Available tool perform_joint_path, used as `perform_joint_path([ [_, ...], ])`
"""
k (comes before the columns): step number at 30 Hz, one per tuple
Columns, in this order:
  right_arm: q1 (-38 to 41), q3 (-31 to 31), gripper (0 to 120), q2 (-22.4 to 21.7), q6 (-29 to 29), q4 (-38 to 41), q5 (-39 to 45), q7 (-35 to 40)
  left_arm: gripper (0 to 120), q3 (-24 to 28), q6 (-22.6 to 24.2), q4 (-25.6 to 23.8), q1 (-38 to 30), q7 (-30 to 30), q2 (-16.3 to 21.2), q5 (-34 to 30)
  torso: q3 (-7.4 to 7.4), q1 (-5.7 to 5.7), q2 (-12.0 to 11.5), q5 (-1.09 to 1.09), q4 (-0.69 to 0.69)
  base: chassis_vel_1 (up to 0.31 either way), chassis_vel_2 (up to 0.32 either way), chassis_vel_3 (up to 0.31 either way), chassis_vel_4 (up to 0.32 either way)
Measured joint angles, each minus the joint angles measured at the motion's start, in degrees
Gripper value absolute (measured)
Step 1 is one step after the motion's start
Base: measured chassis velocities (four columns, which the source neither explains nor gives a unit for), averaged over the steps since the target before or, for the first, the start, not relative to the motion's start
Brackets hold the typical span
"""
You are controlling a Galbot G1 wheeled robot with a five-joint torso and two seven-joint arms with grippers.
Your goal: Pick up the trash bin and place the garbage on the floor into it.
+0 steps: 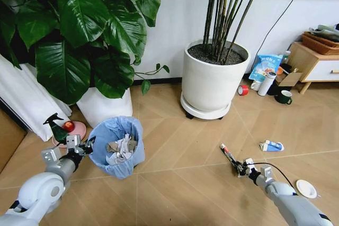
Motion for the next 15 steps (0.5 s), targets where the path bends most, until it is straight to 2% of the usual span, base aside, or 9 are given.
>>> perform_joint_path([
  [1,0.00,0.00,0,0.00,0.00,0.00,0.00,0.00,0,0.00,0.00,0.00,0.00,0.00,0.00,0.00,0.00,0.00,0.00,0.00,0.00,0.000,0.000,0.000,0.000],
  [4,-1.93,-2.43,0,-2.51,0.72,14.16,4.30,-0.04,0,0.23,-0.02,0.04,0.18,0.13,0.16,0.03,0.00,0.00,0.00,0.00,0.02,0.000,0.000,0.000,0.000],
  [5,-1.93,-2.43,0,-2.51,0.72,14.16,4.30,-0.04,0,0.23,-0.02,0.04,0.18,0.13,0.16,0.03,0.00,0.00,0.00,0.00,0.02,0.000,0.000,0.000,0.000],
  [8,-0.29,-7.23,0,-3.23,2.09,25.80,11.64,-1.40,0,1.05,-0.03,-0.01,-0.09,0.10,0.07,0.02,0.00,0.00,0.00,0.03,0.00,0.000,0.000,0.000,0.000],
  [9,-0.29,-7.23,0,-3.23,2.09,25.80,11.64,-1.40,0,1.05,-0.03,-0.01,-0.09,0.10,0.07,0.02,0.00,0.00,0.00,0.03,0.00,0.000,0.000,0.000,0.000],
  [11,3.71,-12.35,0,-2.71,3.69,31.78,16.26,-2.27,0,1.29,-0.02,-0.03,-0.10,0.11,0.73,-0.01,0.00,0.00,0.00,-0.04,0.03,0.000,0.000,0.000,0.000],
  [13,9.09,-17.94,0,-1.17,5.20,34.27,18.75,-3.07,0,1.41,-0.02,0.05,-0.09,0.09,1.69,-0.05,0.01,0.01,0.00,0.05,0.03,0.000,0.000,0.000,0.000],
  [15,10.59,-19.21,0,-0.56,5.45,34.64,19.25,-3.22,0,1.45,-0.02,0.05,-0.08,0.09,1.93,-0.05,0.00,0.00,0.00,0.04,0.04,0.000,0.000,0.000,0.000],
])
